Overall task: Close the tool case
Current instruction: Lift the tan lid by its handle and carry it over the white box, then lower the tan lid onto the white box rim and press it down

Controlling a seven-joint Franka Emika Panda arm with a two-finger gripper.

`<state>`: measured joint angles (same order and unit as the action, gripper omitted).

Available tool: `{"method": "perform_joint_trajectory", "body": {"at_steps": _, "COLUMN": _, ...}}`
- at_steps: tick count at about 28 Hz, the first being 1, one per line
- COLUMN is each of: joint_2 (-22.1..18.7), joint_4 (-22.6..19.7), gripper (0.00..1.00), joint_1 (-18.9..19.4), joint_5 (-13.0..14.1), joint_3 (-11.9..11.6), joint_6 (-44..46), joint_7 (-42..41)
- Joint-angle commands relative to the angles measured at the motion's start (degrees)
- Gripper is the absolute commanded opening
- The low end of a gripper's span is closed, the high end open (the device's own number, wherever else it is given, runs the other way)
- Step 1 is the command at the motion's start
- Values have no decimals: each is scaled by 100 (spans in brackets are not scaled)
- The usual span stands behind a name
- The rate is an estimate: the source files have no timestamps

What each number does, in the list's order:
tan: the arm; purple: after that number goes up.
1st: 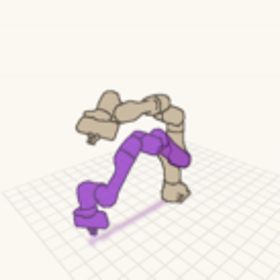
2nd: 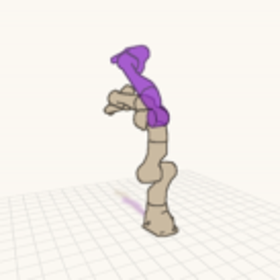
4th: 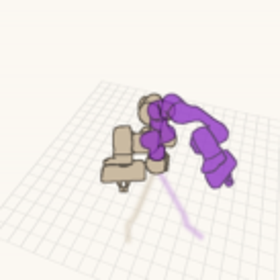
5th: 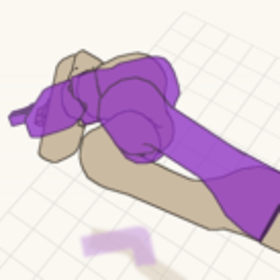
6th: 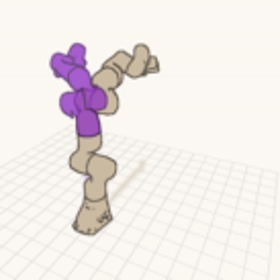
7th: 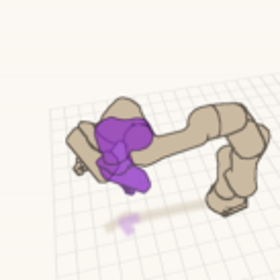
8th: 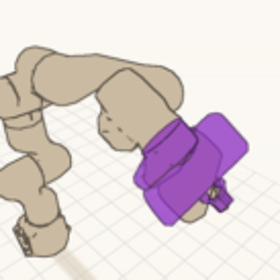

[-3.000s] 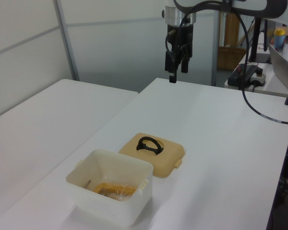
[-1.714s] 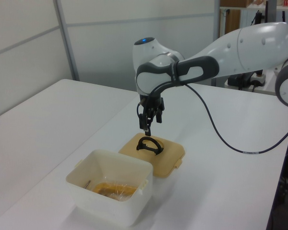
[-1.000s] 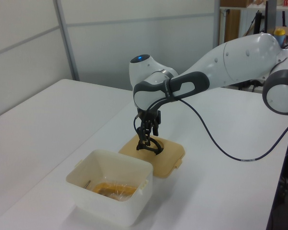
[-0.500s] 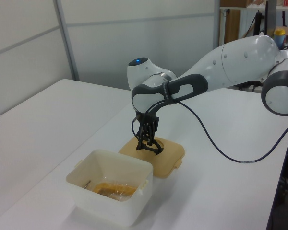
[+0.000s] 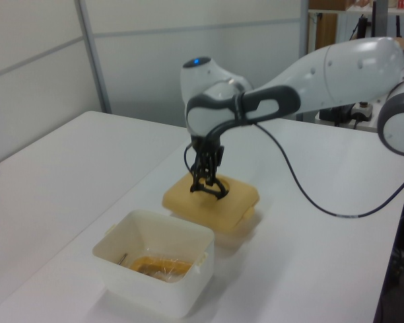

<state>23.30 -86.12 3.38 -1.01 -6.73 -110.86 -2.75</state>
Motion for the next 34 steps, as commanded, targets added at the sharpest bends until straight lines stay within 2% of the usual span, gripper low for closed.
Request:
{"method": "perform_joint_trajectory", "body": {"at_steps": 1, "joint_2": -650, "joint_4": -1, "gripper": 0, "joint_1": -30, "joint_5": 144, "joint_3": -30, "joint_6": 599, "joint_7": -181}}
{"method": "perform_joint_trajectory", "body": {"at_steps": 6, "joint_2": -818, "joint_4": 253, "gripper": 0, "joint_1": -22, "joint_5": 277, "joint_3": -39, "joint_6": 995, "joint_7": -182}}
{"method": "perform_joint_trajectory", "body": {"at_steps": 9, "joint_2": -844, "joint_4": 543, "gripper": 0, "joint_1": 5, "joint_5": 347, "joint_3": -30, "joint_6": 1294, "joint_7": -155}}
{"method": "perform_joint_trajectory", "body": {"at_steps": 14, "joint_2": -941, "joint_4": 684, "gripper": 0, "joint_1": 119, "joint_5": 383, "joint_3": -4, "joint_6": 1418, "joint_7": 55}}
{"method": "perform_joint_trajectory", "body": {"at_steps": 27, "joint_2": -915, "joint_4": 685, "gripper": 0, "joint_1": 1216, "joint_5": 303, "joint_3": -22, "joint_6": 1418, "joint_7": 881}}
{"method": "perform_joint_trajectory", "body": {"at_steps": 34, "joint_2": -792, "joint_4": 685, "gripper": 0, "joint_1": 1464, "joint_5": 277, "joint_3": -4, "joint_6": 1392, "joint_7": 1057}}
